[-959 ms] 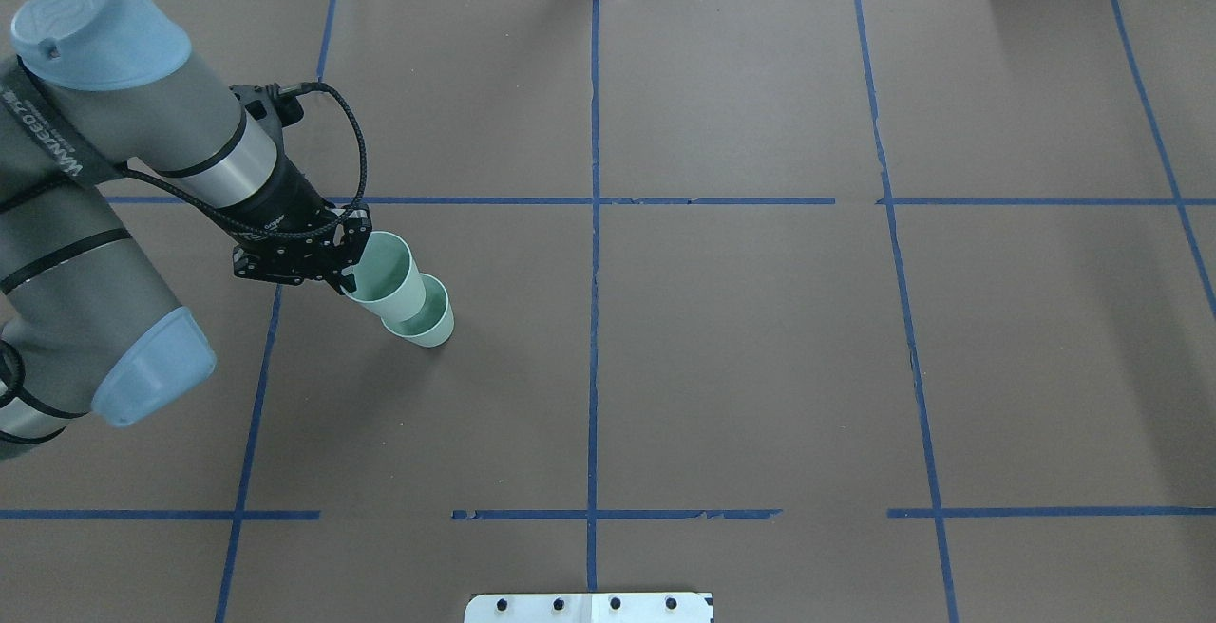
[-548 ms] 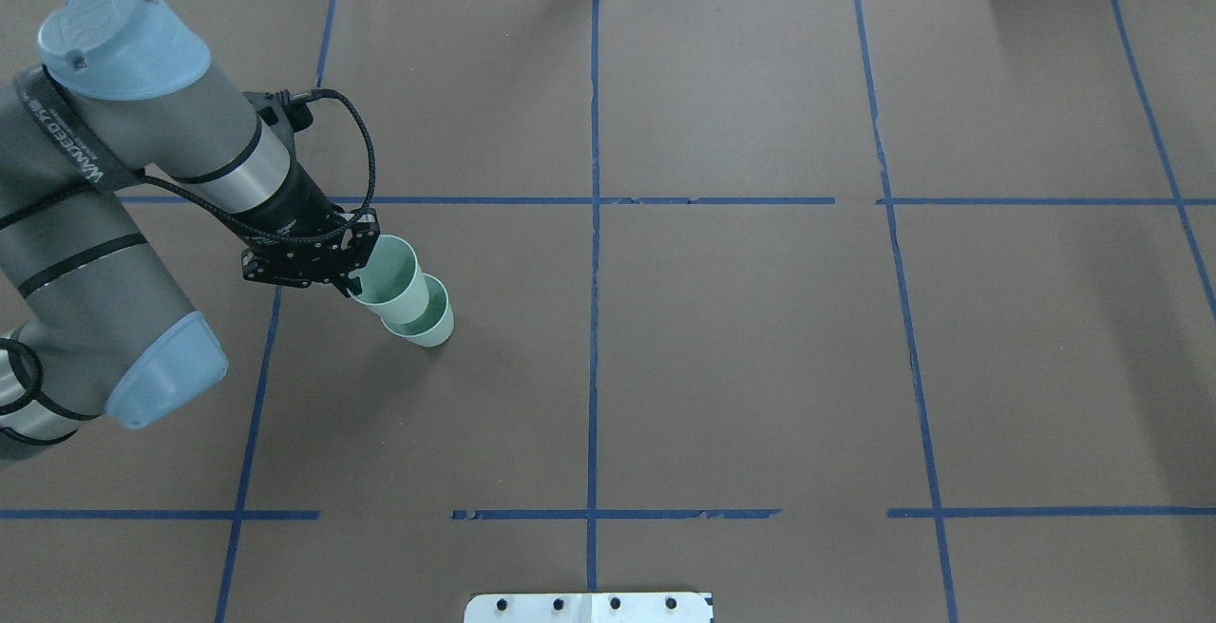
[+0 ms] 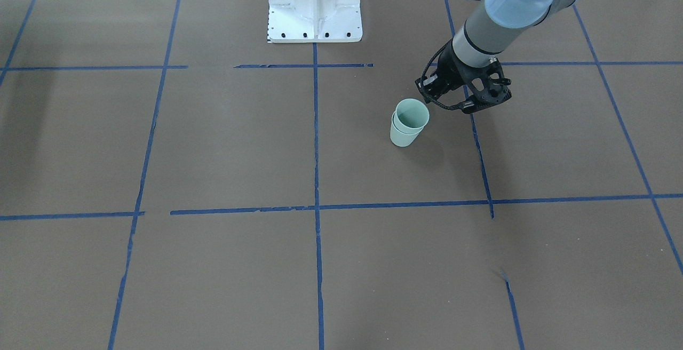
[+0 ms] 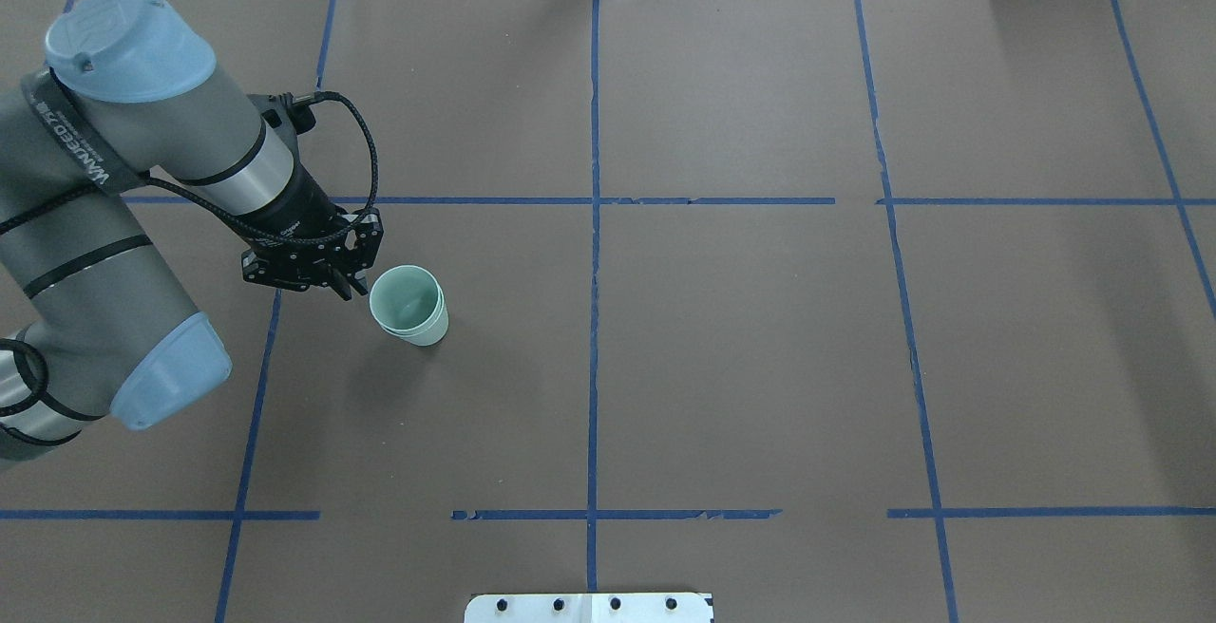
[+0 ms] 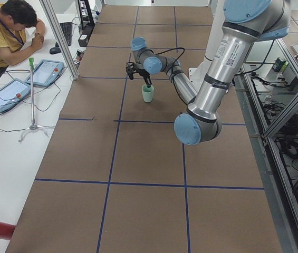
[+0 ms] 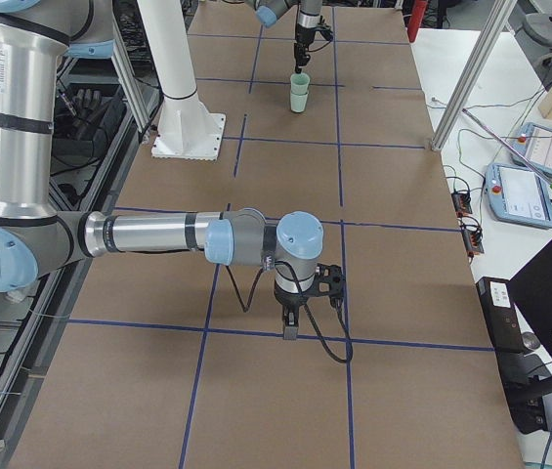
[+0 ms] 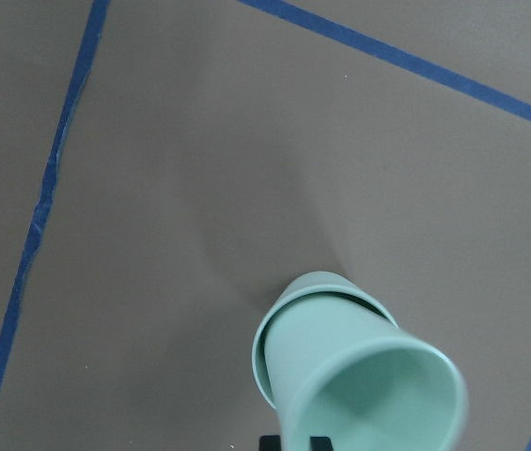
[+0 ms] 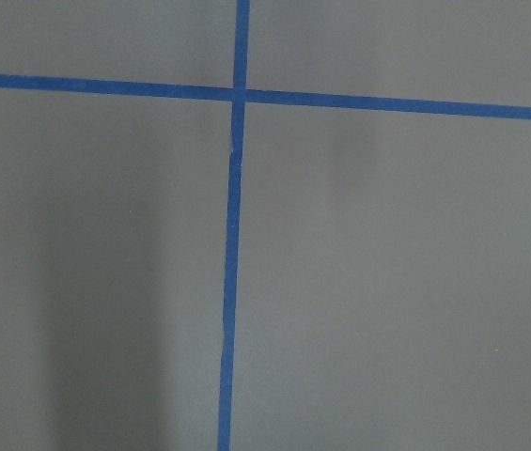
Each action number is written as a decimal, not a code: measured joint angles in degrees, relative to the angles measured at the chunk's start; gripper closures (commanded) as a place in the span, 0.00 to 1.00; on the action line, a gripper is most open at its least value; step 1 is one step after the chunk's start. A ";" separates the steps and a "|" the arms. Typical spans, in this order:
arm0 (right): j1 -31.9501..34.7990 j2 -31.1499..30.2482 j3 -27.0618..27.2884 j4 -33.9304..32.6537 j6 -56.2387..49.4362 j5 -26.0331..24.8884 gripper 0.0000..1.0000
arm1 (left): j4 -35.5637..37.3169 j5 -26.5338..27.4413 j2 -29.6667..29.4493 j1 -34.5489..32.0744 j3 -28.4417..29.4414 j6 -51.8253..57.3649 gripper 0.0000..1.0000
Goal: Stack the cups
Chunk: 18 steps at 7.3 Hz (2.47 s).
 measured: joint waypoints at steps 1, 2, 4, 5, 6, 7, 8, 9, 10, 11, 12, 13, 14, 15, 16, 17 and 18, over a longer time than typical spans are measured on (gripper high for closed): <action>-0.01 0.00 0.00 0.00 0.00 0.00 0.00 | -0.02 0.00 -0.15 0.00 -0.06 -0.11 0.01; -0.02 0.00 0.00 0.00 0.00 0.00 0.00 | -0.08 -0.01 -0.05 -0.02 -0.30 0.06 0.01; -0.01 0.00 0.00 0.00 0.00 0.00 0.00 | -0.19 0.01 1.71 -0.85 -1.22 4.56 0.00; -0.03 0.00 0.00 0.00 0.00 0.00 0.00 | -0.20 -0.03 4.51 -2.23 -2.18 10.31 0.00; -0.03 0.00 0.00 0.00 0.00 0.00 0.00 | -0.21 -0.16 8.38 -5.37 -2.92 19.22 0.00; -0.03 0.00 0.00 0.00 0.00 0.00 0.00 | -0.21 -0.37 12.75 -9.91 -3.16 30.44 0.00; -0.02 0.00 0.00 0.00 0.00 0.00 0.00 | -0.21 -0.48 17.30 -15.36 -2.97 42.93 0.00; -0.03 0.00 0.00 0.00 0.00 0.00 0.00 | -0.19 -0.40 21.68 -21.26 -2.17 55.69 0.00; -0.02 0.00 0.00 0.00 0.00 0.00 0.00 | -0.14 -0.31 25.25 -27.20 -0.49 67.09 0.00; 0.00 0.00 0.00 0.00 0.00 0.00 0.00 | -0.14 -0.48 28.21 -33.58 1.80 75.42 0.00; 0.00 0.00 0.00 0.00 0.00 0.00 0.00 | -0.22 -0.68 30.30 -39.04 4.04 80.11 0.00; 0.00 0.00 0.00 0.00 0.00 0.00 0.00 | -0.21 -0.78 31.59 -42.85 5.70 83.79 0.00; 0.00 0.00 0.00 0.00 0.00 0.00 0.00 | -0.02 -0.87 32.55 -45.14 6.49 86.52 0.00; 0.00 0.00 0.00 0.00 0.00 0.00 0.00 | 0.23 -0.91 33.06 -46.45 7.12 87.63 0.00; -0.01 0.00 0.00 0.00 0.00 0.00 0.00 | 0.31 -0.93 33.26 -46.99 7.84 87.98 0.00; -0.01 0.00 0.00 0.00 0.00 0.00 0.00 | 0.23 -0.76 33.29 -47.18 8.22 88.13 0.00; 0.01 0.00 0.00 0.00 0.00 0.00 0.00 | 0.01 -0.44 33.27 -47.19 8.45 88.32 0.00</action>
